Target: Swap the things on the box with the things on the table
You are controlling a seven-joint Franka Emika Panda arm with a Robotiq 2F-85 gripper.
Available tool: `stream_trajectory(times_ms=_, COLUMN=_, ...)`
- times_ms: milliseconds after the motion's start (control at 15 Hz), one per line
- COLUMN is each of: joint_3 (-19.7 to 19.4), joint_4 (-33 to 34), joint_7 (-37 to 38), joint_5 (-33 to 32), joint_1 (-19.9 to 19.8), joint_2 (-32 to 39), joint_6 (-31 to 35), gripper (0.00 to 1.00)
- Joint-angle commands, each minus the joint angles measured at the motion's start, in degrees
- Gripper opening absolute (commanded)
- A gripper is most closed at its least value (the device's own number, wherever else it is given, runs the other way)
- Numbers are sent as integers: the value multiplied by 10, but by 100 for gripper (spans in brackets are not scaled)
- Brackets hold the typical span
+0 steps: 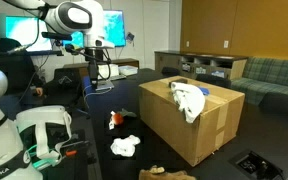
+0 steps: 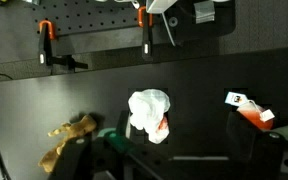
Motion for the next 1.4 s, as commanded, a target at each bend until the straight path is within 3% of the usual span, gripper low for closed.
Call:
stream_trajectory(times_ms=0, joint_3=-9, joint_4=1, joint_7=4, joint_5=-5, joint_1=9, joint_2=2, joint_6=-1, gripper=100)
stream_trajectory(times_ms=333, joint_3=-18, joint_4=17, joint_7=-17, joint_5=-68, joint_1=-15, joint_2=50, joint_6=57, gripper=100)
stream_trajectory(times_ms=867, joint_3=-67, joint_4=71, joint_7=-33, joint_5=-212, joint_1=-81, joint_2=174, joint_6=248, gripper=100)
stream_trajectory(times_ms=1333, joint_3=-128, joint_4=161, joint_7=-76, joint_5=-237, joint_1=-87, joint_2=293, joint_6=364, gripper=100)
